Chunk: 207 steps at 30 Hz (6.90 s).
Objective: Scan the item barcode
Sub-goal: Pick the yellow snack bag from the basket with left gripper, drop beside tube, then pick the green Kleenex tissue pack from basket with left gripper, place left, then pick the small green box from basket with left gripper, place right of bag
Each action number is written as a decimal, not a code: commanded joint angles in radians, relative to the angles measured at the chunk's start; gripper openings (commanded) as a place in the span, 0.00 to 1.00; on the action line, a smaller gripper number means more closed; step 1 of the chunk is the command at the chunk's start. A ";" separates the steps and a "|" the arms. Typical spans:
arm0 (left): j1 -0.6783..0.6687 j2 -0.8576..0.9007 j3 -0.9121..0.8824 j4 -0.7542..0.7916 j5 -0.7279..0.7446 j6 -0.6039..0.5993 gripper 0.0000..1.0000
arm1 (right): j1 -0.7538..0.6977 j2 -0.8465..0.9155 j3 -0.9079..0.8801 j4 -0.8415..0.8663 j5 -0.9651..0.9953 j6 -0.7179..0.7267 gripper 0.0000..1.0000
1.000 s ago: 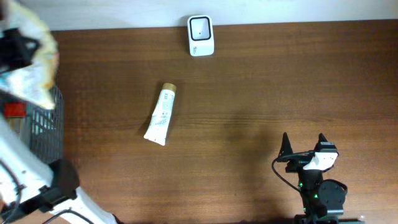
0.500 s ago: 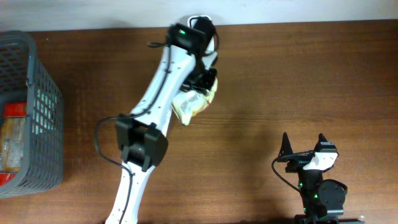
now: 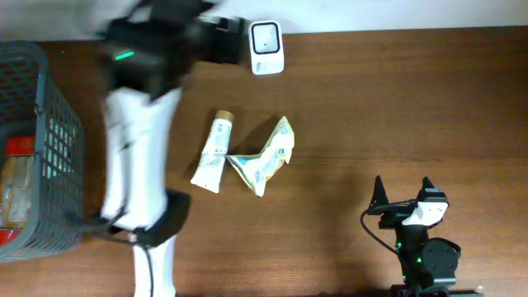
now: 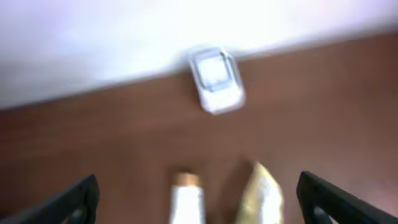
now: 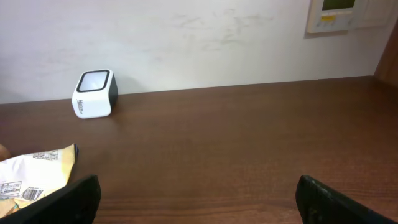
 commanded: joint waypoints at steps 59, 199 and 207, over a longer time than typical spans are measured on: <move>0.243 -0.245 -1.798 0.823 0.180 -0.014 0.81 | -0.001 -0.006 -0.007 -0.004 0.002 0.003 0.99; -0.315 -0.244 -1.622 1.144 0.363 -0.110 0.08 | -0.001 -0.006 -0.007 -0.004 0.002 0.003 0.99; -0.283 -0.288 -1.576 1.069 0.253 -0.109 0.99 | -0.001 -0.006 -0.007 -0.004 0.002 0.003 0.99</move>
